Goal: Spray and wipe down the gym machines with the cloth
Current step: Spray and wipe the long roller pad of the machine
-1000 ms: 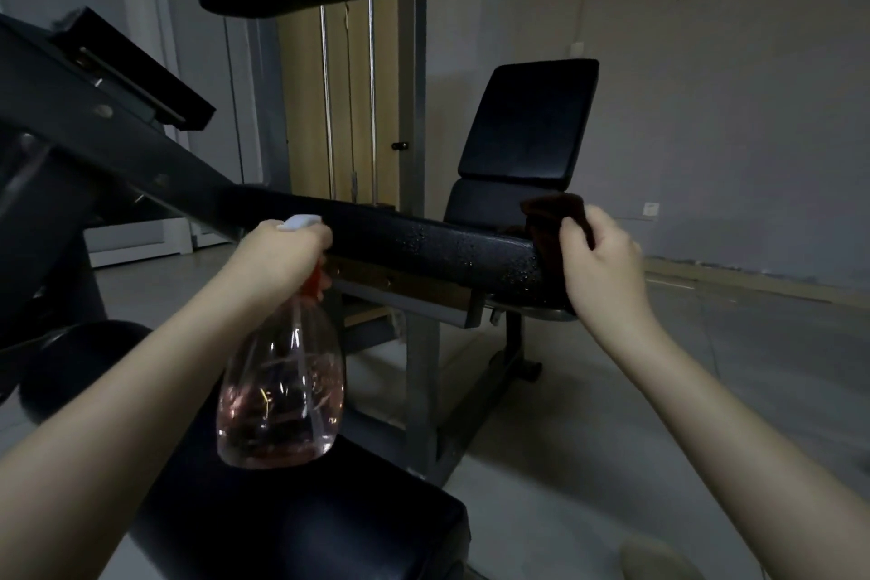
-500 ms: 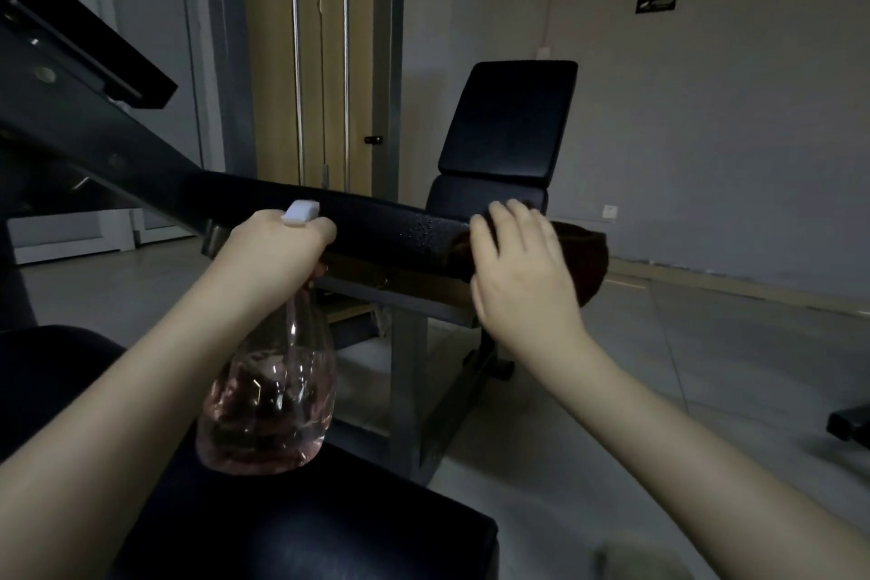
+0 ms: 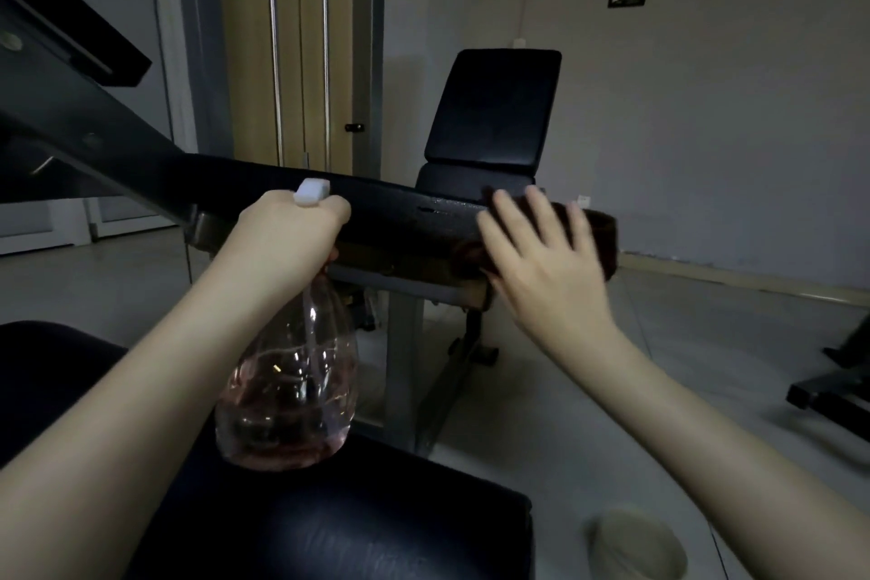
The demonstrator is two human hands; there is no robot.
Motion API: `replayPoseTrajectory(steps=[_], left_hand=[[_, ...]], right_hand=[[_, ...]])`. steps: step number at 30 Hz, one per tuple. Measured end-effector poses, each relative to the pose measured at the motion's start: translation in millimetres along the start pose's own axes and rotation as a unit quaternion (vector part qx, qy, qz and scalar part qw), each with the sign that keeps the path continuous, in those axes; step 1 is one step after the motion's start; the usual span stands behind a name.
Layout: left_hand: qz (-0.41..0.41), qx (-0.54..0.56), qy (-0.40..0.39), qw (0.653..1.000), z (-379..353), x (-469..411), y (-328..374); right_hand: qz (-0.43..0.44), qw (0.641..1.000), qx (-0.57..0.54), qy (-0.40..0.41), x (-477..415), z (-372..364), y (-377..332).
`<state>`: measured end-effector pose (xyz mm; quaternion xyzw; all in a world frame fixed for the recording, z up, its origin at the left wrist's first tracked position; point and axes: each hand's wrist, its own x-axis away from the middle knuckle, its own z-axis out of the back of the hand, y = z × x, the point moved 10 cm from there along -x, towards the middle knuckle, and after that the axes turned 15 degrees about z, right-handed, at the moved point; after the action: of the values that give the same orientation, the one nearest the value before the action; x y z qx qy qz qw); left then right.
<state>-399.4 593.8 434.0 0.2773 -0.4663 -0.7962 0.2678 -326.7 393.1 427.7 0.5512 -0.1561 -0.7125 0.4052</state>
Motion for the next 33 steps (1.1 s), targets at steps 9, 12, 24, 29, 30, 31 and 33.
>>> replayPoseTrajectory(steps=[9, 12, 24, 29, 30, 31, 33], left_hand=[[-0.023, 0.019, 0.024, 0.999, 11, 24, 10], [-0.011, 0.029, 0.022, 0.999, 15, 25, 7], [0.058, 0.075, -0.02, 0.995, 12, 13, -7], [0.033, 0.056, -0.035, 0.997, 19, 15, -8], [0.034, 0.06, -0.025, 0.997, 24, 13, -10], [0.043, 0.073, -0.016, 0.996, 30, 11, -13], [0.085, 0.133, -0.012, 0.987, 40, 3, -24]], right_hand=[[-0.071, 0.991, -0.084, 0.077, 28, 13, 18], [-0.057, 0.994, -0.083, 0.051, 19, 8, 11], [0.025, 0.99, -0.133, -0.035, -110, -21, -60], [-0.005, 0.988, -0.135, -0.078, -93, -21, -43], [-0.022, 0.988, -0.13, -0.078, -84, -20, -36], [-0.037, 0.989, -0.127, -0.064, -78, -17, -30], [-0.049, 0.989, -0.133, -0.044, -71, -17, -26]])
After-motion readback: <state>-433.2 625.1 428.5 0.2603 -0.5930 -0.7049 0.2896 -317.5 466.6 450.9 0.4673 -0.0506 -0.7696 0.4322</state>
